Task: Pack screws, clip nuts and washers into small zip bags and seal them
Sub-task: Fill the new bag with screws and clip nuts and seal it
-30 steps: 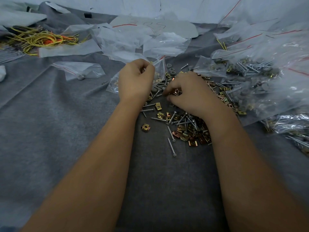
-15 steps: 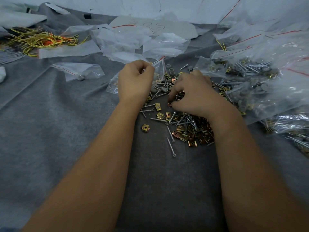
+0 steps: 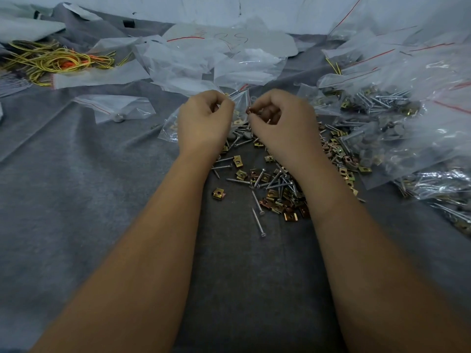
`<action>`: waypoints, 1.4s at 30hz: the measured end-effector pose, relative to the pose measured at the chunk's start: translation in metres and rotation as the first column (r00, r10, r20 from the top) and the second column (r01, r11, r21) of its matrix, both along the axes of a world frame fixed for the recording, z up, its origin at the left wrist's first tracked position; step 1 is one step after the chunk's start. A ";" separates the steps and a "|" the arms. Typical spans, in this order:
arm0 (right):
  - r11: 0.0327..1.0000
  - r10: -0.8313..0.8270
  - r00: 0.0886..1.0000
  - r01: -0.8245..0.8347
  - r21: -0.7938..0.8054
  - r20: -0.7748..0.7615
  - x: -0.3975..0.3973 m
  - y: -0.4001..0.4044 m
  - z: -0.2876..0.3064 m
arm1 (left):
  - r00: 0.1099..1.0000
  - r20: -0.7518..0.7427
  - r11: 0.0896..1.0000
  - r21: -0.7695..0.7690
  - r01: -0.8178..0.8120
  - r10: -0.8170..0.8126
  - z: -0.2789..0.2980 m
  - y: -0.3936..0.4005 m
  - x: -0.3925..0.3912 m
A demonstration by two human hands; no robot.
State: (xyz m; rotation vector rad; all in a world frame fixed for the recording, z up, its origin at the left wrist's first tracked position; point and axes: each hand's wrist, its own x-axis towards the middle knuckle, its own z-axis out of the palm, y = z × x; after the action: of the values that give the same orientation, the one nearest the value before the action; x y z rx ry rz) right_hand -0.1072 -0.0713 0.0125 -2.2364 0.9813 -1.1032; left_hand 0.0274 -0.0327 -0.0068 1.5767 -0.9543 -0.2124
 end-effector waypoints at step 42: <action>0.993 -0.013 0.807 -0.061 -0.105 -0.590 0.001 -0.008 -0.010 | 0.946 0.322 0.946 0.316 -0.072 -0.036 0.002 0.009 -0.008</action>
State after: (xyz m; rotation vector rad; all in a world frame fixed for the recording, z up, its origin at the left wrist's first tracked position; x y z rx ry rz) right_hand -0.1058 -0.0793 0.0029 -2.7590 1.1335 -0.4421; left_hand 0.0197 -0.0239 -0.0050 1.9651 -1.2052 -0.0999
